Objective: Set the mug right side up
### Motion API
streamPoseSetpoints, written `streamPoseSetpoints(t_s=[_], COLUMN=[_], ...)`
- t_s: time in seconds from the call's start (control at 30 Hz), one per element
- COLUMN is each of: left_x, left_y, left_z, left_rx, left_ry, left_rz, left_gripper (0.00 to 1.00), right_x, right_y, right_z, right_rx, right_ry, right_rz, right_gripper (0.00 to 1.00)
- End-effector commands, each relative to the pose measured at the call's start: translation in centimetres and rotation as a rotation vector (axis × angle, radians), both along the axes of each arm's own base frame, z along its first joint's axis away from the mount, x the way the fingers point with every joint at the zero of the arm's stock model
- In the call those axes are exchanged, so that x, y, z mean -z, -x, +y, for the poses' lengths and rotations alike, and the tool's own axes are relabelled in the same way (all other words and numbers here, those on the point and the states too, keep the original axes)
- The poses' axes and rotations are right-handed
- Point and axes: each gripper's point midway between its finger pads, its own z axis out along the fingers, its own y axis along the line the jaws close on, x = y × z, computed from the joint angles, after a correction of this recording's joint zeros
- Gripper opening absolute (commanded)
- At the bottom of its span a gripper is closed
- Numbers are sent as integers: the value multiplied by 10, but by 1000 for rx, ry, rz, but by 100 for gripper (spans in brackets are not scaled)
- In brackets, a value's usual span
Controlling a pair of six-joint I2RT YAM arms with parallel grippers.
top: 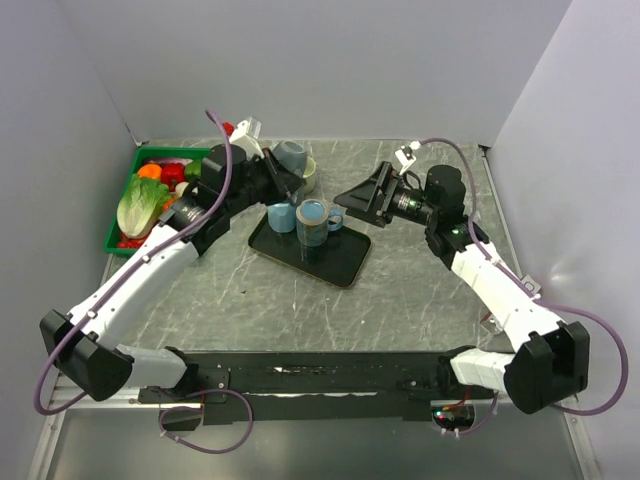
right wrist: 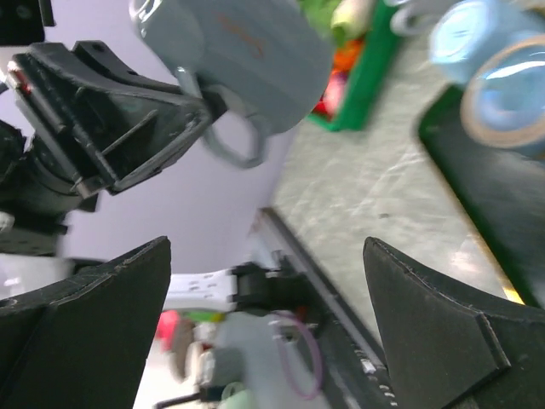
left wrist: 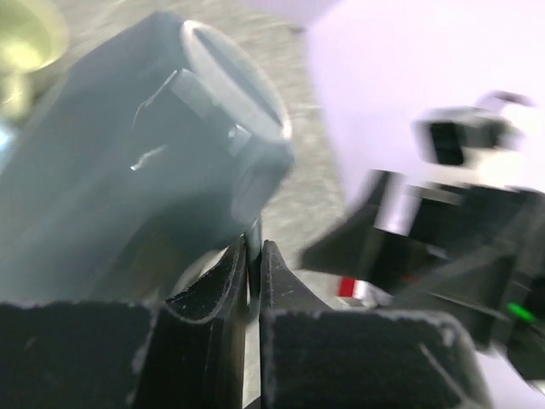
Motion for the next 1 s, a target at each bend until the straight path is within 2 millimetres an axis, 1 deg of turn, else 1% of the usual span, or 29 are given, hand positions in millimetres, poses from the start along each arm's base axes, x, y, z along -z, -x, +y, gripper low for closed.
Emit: streamPoseSetpoints(t_s=[0.0, 0.03, 0.13, 0.17, 0.2, 0.23, 0.27, 0.3, 0.33, 0.37, 0.4, 0.43, 0.47, 0.5, 0.53, 0.57, 0.63, 0.73, 0.77, 0.83, 0.87, 0.93, 0.97], left_x=[-117, -118, -124, -128, -127, -129, -129, -129, -130, -128, -127, -127, -124, -123, -123, -120, -118, -116, -118, -118, -119, -118, -117], left_y=[26, 26, 23, 21, 20, 20, 20, 20, 20, 19, 19, 19, 17, 16, 16, 15, 14, 13, 13, 15, 15, 16, 16], left_z=[-14, -16, -19, -21, -22, -22, -22, -23, -23, -24, -24, -25, -26, -27, -27, -29, -30, -31, -30, -32, -32, -33, -33], left_rx=[175, 182, 187, 190, 193, 193, 192, 194, 195, 193, 195, 196, 197, 196, 197, 200, 199, 201, 200, 211, 211, 219, 220], left_ry=[186, 188, 196, 198, 196, 198, 202, 203, 208, 208, 208, 208, 209, 209, 213, 212, 212, 210, 213, 216, 217, 215, 213], left_rz=[-386, -390, -394, -400, -394, -394, -388, -387, -387, -377, -371, -367, -352, -350, -344, -335, -327, -319, -319, -319, -318, -316, -312], left_gripper=[1, 1, 1, 1, 1, 1, 1, 1, 1, 1, 1, 1, 1, 1, 1, 1, 1, 1, 1, 1, 1, 1, 1], right_x=[-31, -37, -34, -34, -38, -37, -30, -39, -39, -31, -45, -43, -46, -47, -48, -50, -54, -52, -49, -50, -47, -51, -48], right_y=[12, 13, 12, 14, 16, 14, 15, 17, 15, 16, 17, 21, 14, 15, 20, 12, 8, -2, -4, -12, -16, -20, -23], right_z=[17, 19, 25, 26, 26, 26, 26, 25, 28, 28, 29, 35, 35, 34, 40, 37, 37, 39, 42, 42, 44, 46, 49], right_rx=[-115, -124, -146, -152, -158, -150, -141, -133, -110, -97, -76, -86, -27, -8, -13, 47, 87, 159, 162, 206, 214, 241, 237], right_ry=[-148, -177, -187, -181, -173, -143, -108, -88, -33, 21, 46, 103, 142, 183, 222, 252, 292, 344, 357, 391, 407, 434, 446], right_rz=[-25, -30, -23, -35, -61, -116, -108, -157, -236, -222, -285, -355, -390, -400, -459, -478, -523, -546, -547, -563, -565, -588, -586], right_gripper=[100, 100, 100, 100, 99, 99, 99, 99, 99, 99, 99, 99, 98, 98, 98, 97, 96, 94, 92, 90, 87, 85, 84])
